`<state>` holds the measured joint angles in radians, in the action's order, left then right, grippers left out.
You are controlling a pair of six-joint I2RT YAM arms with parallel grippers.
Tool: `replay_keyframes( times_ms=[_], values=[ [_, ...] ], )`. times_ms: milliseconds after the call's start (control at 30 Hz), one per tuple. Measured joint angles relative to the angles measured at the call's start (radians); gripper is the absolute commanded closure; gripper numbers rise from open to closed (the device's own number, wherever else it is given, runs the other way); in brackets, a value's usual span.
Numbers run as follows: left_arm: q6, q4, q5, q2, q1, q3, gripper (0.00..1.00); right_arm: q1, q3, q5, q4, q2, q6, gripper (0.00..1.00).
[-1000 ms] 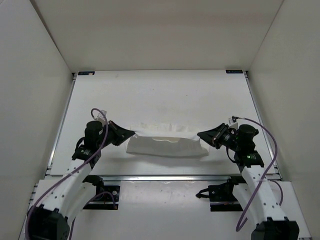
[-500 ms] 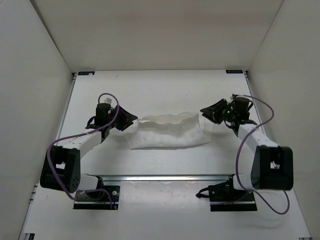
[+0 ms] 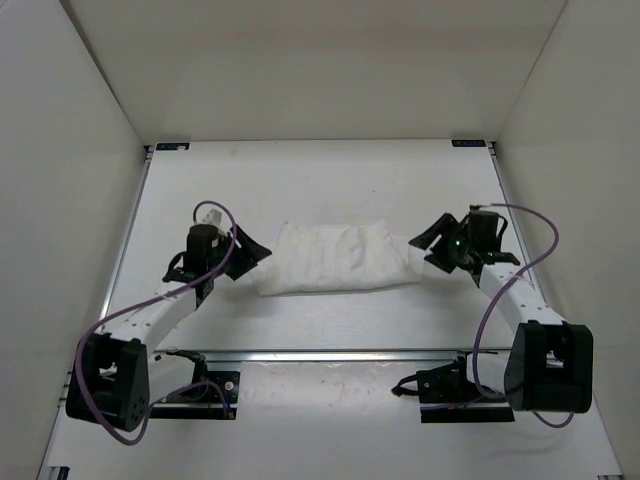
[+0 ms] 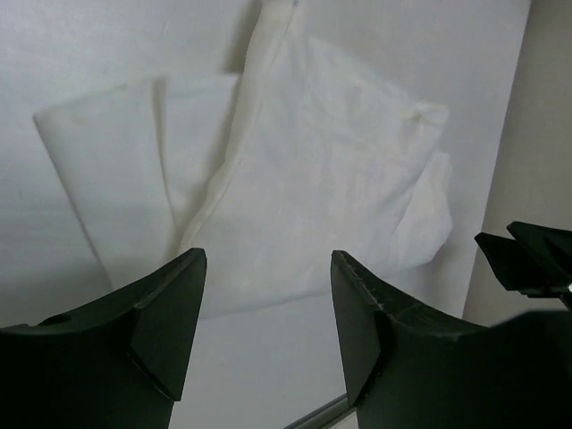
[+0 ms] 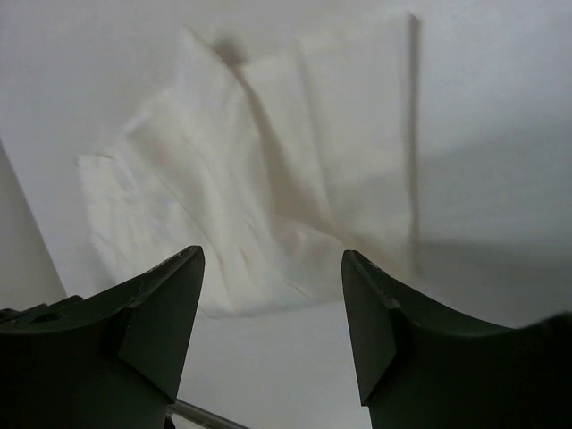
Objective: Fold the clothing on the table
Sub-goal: Fold the skirt
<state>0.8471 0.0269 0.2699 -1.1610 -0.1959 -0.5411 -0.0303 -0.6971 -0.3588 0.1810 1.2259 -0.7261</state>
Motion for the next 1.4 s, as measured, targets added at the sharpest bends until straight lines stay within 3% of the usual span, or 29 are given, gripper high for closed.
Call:
replay_keyframes(
  times_ms=[167, 467, 567, 600, 667, 733, 767, 800, 833, 1167, 1267, 1400],
  values=[
    [-0.001, 0.031, -0.015, 0.079, -0.056, 0.153, 0.32, -0.023, 0.182, -0.001, 0.048, -0.056, -0.006, 0.36],
    [-0.012, 0.021, -0.061, 0.021, -0.084, 0.200, 0.30, -0.009, 0.209, -0.065, -0.056, 0.053, -0.031, 0.31],
    [-0.013, -0.029, -0.063, -0.020, -0.105, 0.192, 0.34, 0.011, 0.209, -0.088, -0.106, 0.080, -0.037, 0.31],
    [-0.013, -0.045, -0.064, -0.038, -0.112, 0.187, 0.37, 0.016, 0.209, -0.092, -0.116, 0.087, -0.039, 0.34],
    [-0.018, -0.070, -0.068, -0.081, -0.123, 0.169, 0.51, 0.027, 0.205, -0.095, -0.125, 0.099, -0.035, 0.48],
    [-0.019, -0.085, -0.075, -0.122, -0.132, 0.154, 0.78, 0.033, 0.204, -0.086, -0.118, 0.106, -0.032, 0.73],
    [-0.022, -0.089, -0.081, -0.138, -0.136, 0.151, 0.92, 0.033, 0.205, -0.083, -0.113, 0.106, -0.032, 0.80],
    [-0.023, -0.090, -0.081, -0.154, -0.140, 0.151, 0.97, 0.029, 0.206, -0.082, -0.109, 0.103, -0.031, 0.96],
    [-0.026, -0.098, -0.080, -0.160, -0.142, 0.151, 1.00, 0.023, 0.210, -0.079, -0.108, 0.095, -0.029, 1.00],
    [-0.030, -0.144, -0.080, -0.192, -0.192, 0.145, 1.00, -0.072, 0.185, -0.032, 0.011, 0.021, 0.042, 1.00],
    [-0.019, -0.187, -0.079, -0.220, -0.216, 0.141, 1.00, -0.016, 0.072, 0.010, 0.087, 0.027, 0.113, 1.00],
    [0.000, -0.245, -0.079, -0.254, -0.239, 0.139, 1.00, 0.146, -0.122, 0.049, 0.114, 0.051, 0.201, 1.00]
  ],
)
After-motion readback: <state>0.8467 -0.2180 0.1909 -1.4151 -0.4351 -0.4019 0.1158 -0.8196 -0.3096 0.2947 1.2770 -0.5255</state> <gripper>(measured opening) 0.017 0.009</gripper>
